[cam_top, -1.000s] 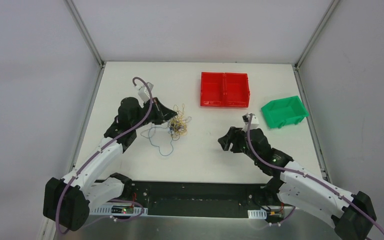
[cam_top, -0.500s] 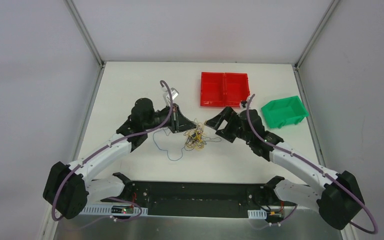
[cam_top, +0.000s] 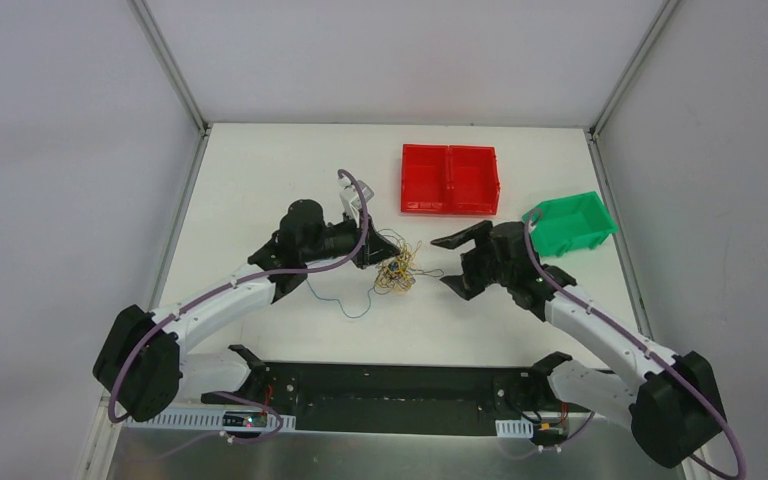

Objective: Untangle the cables
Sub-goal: Untie the cable.

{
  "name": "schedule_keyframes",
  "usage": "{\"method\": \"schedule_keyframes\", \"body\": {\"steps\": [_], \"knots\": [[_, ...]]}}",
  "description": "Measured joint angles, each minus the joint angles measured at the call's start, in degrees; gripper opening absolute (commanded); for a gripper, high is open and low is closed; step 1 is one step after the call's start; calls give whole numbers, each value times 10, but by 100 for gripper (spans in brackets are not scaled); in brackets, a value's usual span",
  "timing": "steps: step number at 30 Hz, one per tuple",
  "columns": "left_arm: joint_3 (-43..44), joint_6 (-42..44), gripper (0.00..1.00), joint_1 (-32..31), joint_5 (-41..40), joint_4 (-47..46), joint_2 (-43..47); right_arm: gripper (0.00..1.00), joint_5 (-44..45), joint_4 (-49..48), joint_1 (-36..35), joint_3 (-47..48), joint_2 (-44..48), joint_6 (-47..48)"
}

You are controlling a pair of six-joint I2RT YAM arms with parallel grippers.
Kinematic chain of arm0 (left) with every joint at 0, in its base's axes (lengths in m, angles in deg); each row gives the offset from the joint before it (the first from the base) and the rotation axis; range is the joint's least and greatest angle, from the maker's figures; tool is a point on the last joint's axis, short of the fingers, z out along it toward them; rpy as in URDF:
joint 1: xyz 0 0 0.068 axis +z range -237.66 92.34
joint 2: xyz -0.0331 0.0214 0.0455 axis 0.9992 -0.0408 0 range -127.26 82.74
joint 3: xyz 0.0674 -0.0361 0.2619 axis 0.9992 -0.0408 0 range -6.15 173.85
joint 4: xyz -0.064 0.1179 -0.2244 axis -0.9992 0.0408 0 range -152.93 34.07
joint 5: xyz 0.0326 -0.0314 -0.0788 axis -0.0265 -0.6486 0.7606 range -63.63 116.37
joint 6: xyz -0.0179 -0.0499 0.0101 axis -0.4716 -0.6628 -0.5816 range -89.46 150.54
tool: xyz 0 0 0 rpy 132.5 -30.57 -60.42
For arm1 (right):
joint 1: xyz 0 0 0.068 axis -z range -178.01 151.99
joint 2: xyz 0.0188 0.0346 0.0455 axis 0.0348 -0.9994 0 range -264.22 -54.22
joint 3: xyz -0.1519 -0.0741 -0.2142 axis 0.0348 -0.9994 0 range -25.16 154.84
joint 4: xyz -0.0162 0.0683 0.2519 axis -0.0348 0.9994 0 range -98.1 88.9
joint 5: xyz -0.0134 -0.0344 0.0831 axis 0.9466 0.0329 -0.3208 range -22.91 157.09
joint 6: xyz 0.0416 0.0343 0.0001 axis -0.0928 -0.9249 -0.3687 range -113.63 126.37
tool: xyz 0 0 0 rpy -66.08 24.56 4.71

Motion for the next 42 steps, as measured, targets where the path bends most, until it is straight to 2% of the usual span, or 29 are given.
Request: {"method": "schedule_keyframes", "body": {"steps": [7,14,20,22,23,24,26,27,30,32,35,39,42], "knots": [[9,20,0,-6,-15,-10,-17,93,17,79,49,0,70,-22],[17,29,0,-23,-28,-32,-39,93,-37,46,42,-30,19,-90],[27,31,0,-33,-29,-57,-45,89,-50,-7,4,-33,-24,-126],[31,31,0,-35,-28,-67,-49,82,-54,-31,-5,-33,-52,-134],[32,31,0,-37,-28,-70,-49,72,-55,-44,-9,-34,-68,-138],[33,31,0,-37,-28,-73,-49,58,-56,-63,-12,-35,-85,-144],[33,31,0,-38,-27,-83,-49,14,-62,-105,-17,-40,-118,-157],[33,30,0,-40,-28,-87,-49,1,-66,-121,-18,-42,-131,-159],[33,31,6,-41,-33,-91,-48,0,-70,-160,-20,-52,-158,-180],[29,34,0,-41,-55,-85,-37,0,-69,-171,-18,-60,-156,-186],[4,44,0,-41,-125,-49,15,0,-66,-172,6,-86,-130,-187],[-22,30,0,-2,-261,50,116,0,-50,-114,85,-129,-36,-163],[-39,-15,0,84,-333,125,175,0,-5,-8,146,-128,77,-119]]}}
